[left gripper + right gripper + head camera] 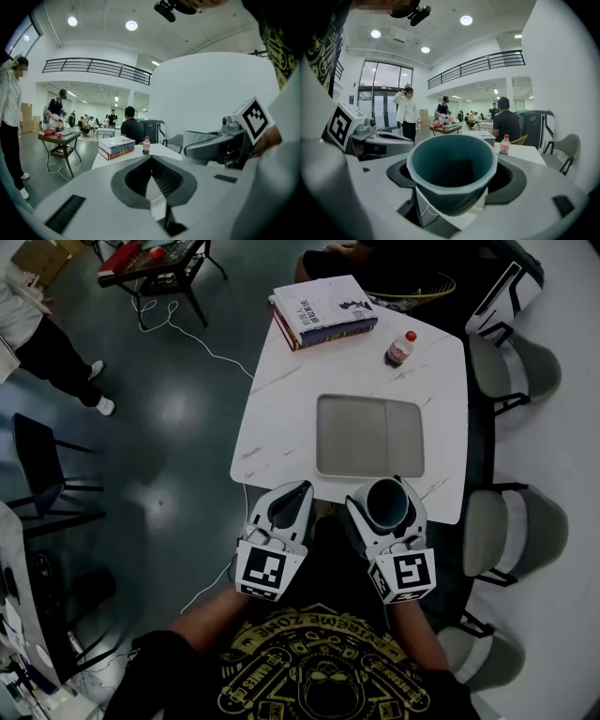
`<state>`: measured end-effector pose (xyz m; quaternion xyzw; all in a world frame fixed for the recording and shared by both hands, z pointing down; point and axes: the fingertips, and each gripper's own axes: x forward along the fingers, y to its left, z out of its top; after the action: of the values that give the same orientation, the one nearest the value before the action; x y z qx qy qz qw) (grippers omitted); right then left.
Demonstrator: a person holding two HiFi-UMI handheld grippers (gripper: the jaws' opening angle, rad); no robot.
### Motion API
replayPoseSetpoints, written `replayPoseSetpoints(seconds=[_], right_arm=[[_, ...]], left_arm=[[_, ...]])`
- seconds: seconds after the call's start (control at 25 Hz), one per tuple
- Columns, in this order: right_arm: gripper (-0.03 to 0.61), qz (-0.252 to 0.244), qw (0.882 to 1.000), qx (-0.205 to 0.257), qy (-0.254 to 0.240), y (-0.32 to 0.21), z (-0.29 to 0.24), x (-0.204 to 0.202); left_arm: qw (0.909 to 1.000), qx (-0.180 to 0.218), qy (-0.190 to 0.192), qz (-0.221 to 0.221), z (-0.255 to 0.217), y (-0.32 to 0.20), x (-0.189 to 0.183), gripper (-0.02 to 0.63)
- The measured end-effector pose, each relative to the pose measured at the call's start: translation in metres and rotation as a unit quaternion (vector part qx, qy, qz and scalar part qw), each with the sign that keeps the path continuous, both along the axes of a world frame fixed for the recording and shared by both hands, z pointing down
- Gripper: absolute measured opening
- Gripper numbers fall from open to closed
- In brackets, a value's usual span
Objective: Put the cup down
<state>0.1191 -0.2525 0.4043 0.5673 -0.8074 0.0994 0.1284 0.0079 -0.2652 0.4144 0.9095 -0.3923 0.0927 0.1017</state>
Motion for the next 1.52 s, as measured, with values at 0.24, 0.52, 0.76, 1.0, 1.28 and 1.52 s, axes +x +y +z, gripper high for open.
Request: replayPoseSetpoints(seconds=[0.24, 0.52, 0.76, 1.0, 1.28, 1.52], right_arm=[[0.38, -0.021, 1.0, -0.005, -0.005, -0.03, 0.018, 0.006], [0.38, -0.05, 0.999, -0.014, 0.0, -0.064, 0.043, 0.017], [0.38, -0.058, 0.998, -0.028, -0.004, -0.088, 0.063, 0.027], [0.38, -0.068, 0.997, -0.037, -0.003, -0.108, 0.084, 0.033], [0.38, -0.08, 0.996, -0.041, -0.01, -0.121, 0.108, 0.035], [0.38, -0.084, 0.996, -0.039, -0.003, -0.131, 0.123, 0.037]], left_arm=[[0.9998, -0.01, -0.008, -0.017, 0.008, -0.024, 0.009, 0.008], [0.9985, -0.027, -0.025, -0.041, 0.025, -0.061, 0.027, 0.008], [0.9971, -0.046, -0.038, -0.047, 0.044, -0.081, 0.045, 0.008], [0.9947, -0.067, -0.057, -0.054, 0.07, -0.097, 0.052, 0.008], [0.9918, -0.082, -0.075, -0.063, 0.091, -0.112, 0.055, 0.008], [0.9898, -0.092, -0.086, -0.067, 0.105, -0.121, 0.054, 0.008]])
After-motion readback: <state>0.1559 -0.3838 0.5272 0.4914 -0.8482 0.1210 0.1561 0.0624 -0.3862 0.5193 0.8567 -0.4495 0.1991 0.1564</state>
